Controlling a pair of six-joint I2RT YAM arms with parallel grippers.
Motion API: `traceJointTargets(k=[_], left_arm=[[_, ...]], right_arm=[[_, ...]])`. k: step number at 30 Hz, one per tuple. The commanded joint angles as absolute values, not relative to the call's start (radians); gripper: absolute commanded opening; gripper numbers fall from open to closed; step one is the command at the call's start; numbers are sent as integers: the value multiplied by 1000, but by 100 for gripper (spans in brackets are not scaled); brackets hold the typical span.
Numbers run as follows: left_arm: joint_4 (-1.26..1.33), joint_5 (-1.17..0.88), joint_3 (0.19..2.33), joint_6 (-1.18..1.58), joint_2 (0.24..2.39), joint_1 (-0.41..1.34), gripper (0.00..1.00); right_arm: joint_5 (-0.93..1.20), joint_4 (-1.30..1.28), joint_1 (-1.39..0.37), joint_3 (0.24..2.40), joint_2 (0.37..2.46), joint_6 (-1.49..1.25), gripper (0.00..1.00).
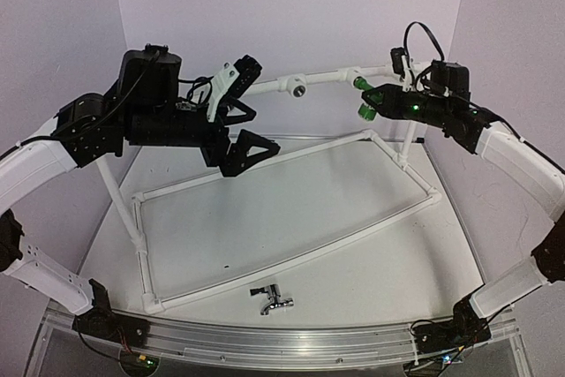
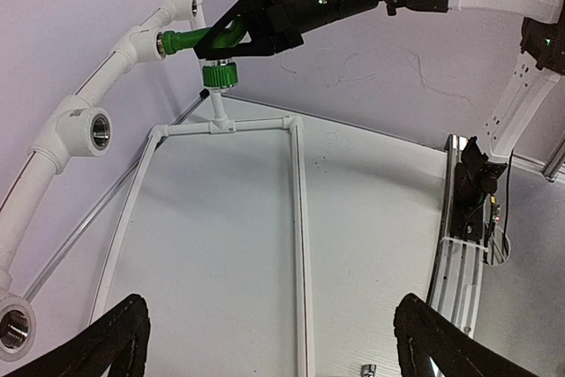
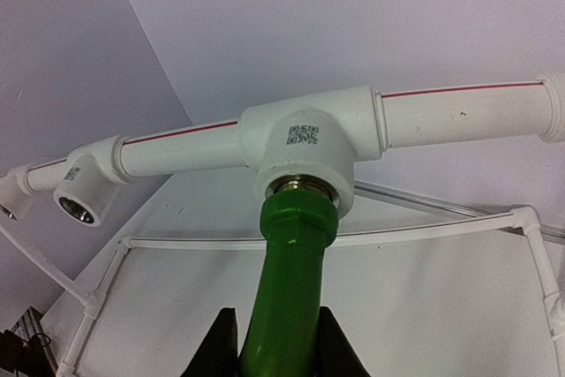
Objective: Install the water faucets
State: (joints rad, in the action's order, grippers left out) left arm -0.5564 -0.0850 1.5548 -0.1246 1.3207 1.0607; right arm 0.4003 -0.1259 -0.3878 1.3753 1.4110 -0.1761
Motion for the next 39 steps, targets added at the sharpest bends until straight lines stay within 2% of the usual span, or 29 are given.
traceJointTargets(k=[1, 17, 29, 36, 39], left_arm=[[-517, -90, 1556, -117, 1287, 1058, 96], [-511, -89, 1557, -118, 1287, 1058, 96], [-509, -86, 1555, -115, 1286, 1058, 96], [-509, -81, 1553, -114, 1285, 1058, 96], [-505, -80, 1553, -115, 1289, 1058, 96]], right_arm=[[521, -85, -352, 1416, 1432, -311, 0], [798, 87, -270, 1354, 1477, -701, 0], [848, 247, -262, 1281, 1492, -1046, 0], [835, 247, -259, 1253, 1473, -1106, 0], [834, 247, -252, 1240, 1461, -1085, 13]])
